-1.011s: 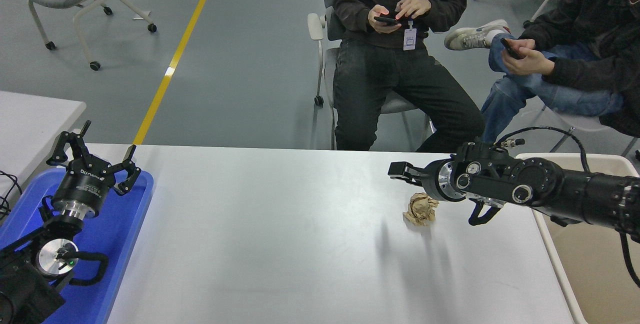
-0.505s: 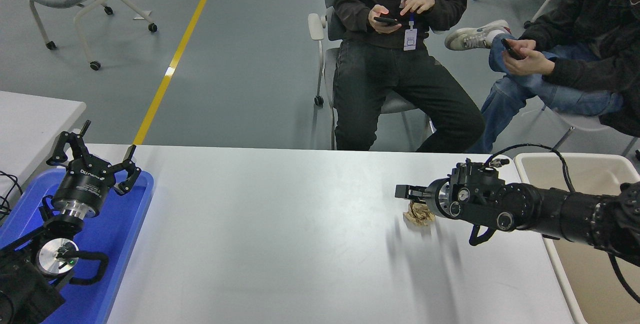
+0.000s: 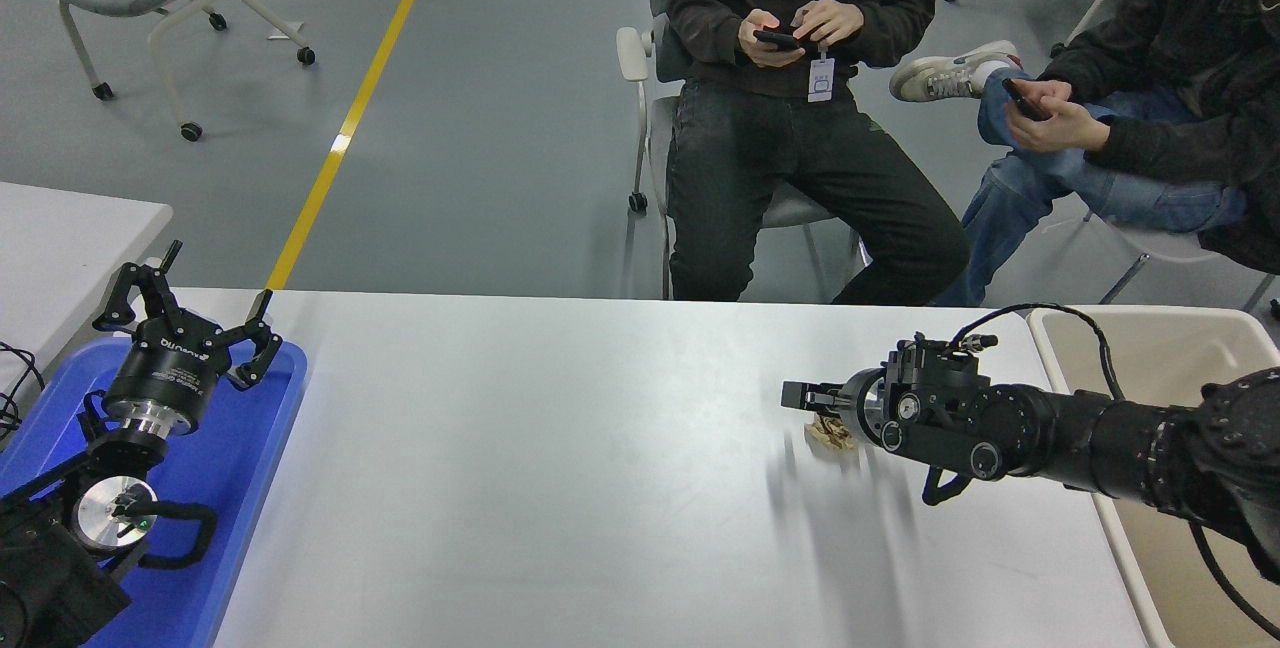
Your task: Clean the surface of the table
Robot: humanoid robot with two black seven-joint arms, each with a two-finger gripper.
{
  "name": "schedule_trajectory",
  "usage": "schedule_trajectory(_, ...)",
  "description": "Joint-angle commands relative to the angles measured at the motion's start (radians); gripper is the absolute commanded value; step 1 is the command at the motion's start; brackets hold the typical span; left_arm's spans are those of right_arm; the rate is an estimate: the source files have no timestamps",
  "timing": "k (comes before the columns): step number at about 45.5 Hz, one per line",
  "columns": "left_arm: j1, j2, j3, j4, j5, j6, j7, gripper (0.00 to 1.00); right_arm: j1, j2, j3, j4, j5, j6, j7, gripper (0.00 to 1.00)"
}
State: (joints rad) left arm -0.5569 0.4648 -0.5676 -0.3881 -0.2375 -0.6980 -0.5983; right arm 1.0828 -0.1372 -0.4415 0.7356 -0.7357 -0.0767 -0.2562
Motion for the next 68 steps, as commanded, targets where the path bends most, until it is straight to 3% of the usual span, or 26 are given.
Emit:
schedule_trajectory(1,0.000,0.000,0.000,0.000,0.000,0.000,0.000,1.00,-0.026,0.028,-0.029,-0.042,-0.024,-0.034,0.002,0.99)
schedule_trajectory(18,0.000,0.000,0.000,0.000,0.000,0.000,0.000,1.00,-0.055,0.060,-0.042,-0.090,-0.025,-0.081,0.005,0.98)
schedule_trajectory(24,0.000,0.000,0.000,0.000,0.001,0.000,0.000,1.00,-0.064,0.084,-0.060,-0.128,-0.024,-0.092,0.009,0.91)
schedule_trajectory(26,0.000,0.000,0.000,0.000,0.000,0.000,0.000,1.00,-0.064,0.085,-0.068,-0.130,-0.025,-0.095,0.011,0.82)
schedule_trajectory(28,0.000,0.000,0.000,0.000,0.000,0.000,0.000,1.00,-0.064,0.085,-0.075,-0.128,-0.024,-0.095,0.011,0.66)
schedule_trajectory(31,0.000,0.000,0.000,0.000,0.000,0.000,0.000,1.00,-0.064,0.085,-0.079,-0.124,-0.024,-0.095,0.009,0.37)
schedule_trajectory(34,0.000,0.000,0.000,0.000,0.000,-0.001,0.000,1.00,-0.063,0.085,-0.079,-0.117,-0.019,-0.092,0.008,0.00)
schedule_trajectory(68,0.000,0.000,0.000,0.000,0.000,0.000,0.000,1.00,0.000,0.053,-0.054,-0.029,-0.004,-0.060,0.011,0.00)
